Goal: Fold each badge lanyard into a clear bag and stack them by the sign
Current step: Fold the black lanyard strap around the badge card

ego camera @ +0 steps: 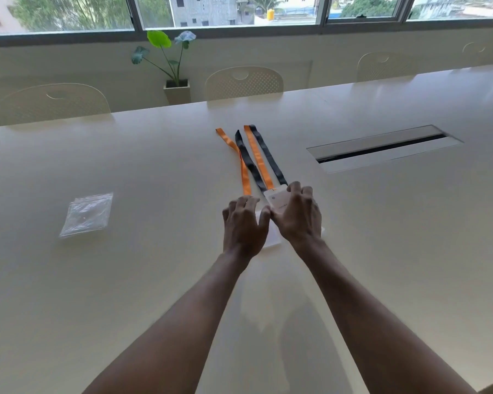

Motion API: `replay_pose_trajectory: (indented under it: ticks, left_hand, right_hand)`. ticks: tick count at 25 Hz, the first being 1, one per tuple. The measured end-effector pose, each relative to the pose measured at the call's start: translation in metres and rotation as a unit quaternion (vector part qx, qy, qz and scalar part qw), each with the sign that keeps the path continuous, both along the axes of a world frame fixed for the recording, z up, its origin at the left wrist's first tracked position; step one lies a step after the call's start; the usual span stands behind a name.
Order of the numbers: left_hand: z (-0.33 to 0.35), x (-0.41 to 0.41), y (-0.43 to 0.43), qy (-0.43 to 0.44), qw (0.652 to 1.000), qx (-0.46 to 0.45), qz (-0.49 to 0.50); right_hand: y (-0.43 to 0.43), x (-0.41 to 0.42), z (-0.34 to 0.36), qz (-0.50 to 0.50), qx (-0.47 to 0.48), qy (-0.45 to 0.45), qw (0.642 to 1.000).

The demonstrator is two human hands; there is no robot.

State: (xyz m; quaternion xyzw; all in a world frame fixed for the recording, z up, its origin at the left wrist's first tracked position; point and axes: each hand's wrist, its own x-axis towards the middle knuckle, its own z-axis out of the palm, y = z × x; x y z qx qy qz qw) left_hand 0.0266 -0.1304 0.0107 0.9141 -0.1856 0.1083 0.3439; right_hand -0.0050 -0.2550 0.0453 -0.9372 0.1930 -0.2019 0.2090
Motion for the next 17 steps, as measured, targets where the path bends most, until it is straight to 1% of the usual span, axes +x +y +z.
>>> replay_pose_trajectory:
  ticks: [1,2,4,5,6,8,11,14,16,17]
  left_hand:
    - [0.009,-0.001,-0.003,0.061,0.996,-0.06,-0.008]
    - [0.018,-0.002,-0.006,0.134,0.982,-0.133,-0.023]
    - [0.036,-0.003,-0.007,0.275,0.923,-0.268,-0.042]
    - [0.044,-0.004,-0.005,0.321,0.893,-0.311,-0.053]
    - [0.05,-0.005,-0.003,0.345,0.874,-0.336,-0.067]
    - [0.061,-0.008,-0.001,0.352,0.858,-0.363,-0.093]
    - [0.075,-0.011,0.002,0.324,0.844,-0.416,-0.1]
    - [0.098,-0.013,0.009,0.291,0.844,-0.439,-0.104]
    - [0.119,-0.015,0.016,0.277,0.846,-0.441,-0.118]
    - [0.13,-0.017,0.02,0.265,0.852,-0.434,-0.124]
  right_hand:
    - [0.004,-0.005,0.004,-0.006,0.022,-0.02,1.0]
    - [0.008,-0.009,0.008,-0.011,0.042,-0.041,0.998]
    - [0.016,-0.016,0.014,-0.017,0.072,-0.071,0.995]
    - [0.021,-0.02,0.017,-0.018,0.08,-0.084,0.993]
    - [0.025,-0.025,0.02,-0.018,0.086,-0.099,0.991]
    - [0.034,-0.032,0.026,-0.014,0.096,-0.131,0.987]
    - [0.044,-0.045,0.037,0.008,0.117,-0.176,0.977]
    - [0.04,-0.06,0.045,0.045,0.158,-0.225,0.96]
    - [0.032,-0.069,0.051,0.024,0.205,-0.266,0.942]
    - [0.026,-0.069,0.053,0.011,0.231,-0.272,0.934]
